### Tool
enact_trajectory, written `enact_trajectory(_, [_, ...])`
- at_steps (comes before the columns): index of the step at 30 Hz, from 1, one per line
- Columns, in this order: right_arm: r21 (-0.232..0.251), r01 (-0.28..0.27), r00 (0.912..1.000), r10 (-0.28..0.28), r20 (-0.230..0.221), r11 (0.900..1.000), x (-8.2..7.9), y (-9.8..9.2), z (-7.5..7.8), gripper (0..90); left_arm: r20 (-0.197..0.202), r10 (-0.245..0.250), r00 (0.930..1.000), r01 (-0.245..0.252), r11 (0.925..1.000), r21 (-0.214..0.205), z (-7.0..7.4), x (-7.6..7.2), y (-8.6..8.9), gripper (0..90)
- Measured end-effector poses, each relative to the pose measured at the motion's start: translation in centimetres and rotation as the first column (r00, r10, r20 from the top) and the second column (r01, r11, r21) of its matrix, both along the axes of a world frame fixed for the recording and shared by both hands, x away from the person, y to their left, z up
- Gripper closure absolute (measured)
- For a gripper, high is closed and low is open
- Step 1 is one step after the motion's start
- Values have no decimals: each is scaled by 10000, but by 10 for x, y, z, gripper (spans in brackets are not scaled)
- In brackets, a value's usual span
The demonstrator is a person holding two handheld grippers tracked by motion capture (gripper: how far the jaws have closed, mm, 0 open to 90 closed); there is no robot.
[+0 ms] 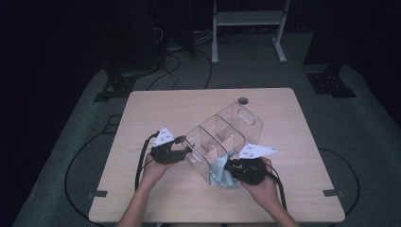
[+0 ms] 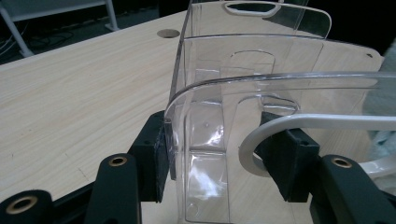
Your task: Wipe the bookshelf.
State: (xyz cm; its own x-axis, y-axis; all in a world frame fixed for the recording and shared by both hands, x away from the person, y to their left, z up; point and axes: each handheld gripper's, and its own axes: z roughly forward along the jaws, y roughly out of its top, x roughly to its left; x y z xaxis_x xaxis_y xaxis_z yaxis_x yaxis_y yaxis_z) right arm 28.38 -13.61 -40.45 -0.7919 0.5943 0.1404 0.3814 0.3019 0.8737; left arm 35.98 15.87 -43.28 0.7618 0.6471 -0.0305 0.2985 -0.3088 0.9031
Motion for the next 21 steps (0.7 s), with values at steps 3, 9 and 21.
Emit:
enact_trajectory(3, [212,-377,9992,375,104,9991,-3,7,8,842,0,8,10000,-8,10000,-2,0,0,0,458])
enact_trajectory(9, [248,-706,9975,703,105,9972,-7,17,12,843,99,-30,9999,29,10000,90,0,-2,-1,458])
enact_trajectory(21, [251,-707,9975,707,-3,9972,-17,16,1,845,64,172,9998,-172,9999,6,-1,-1,-2,464])
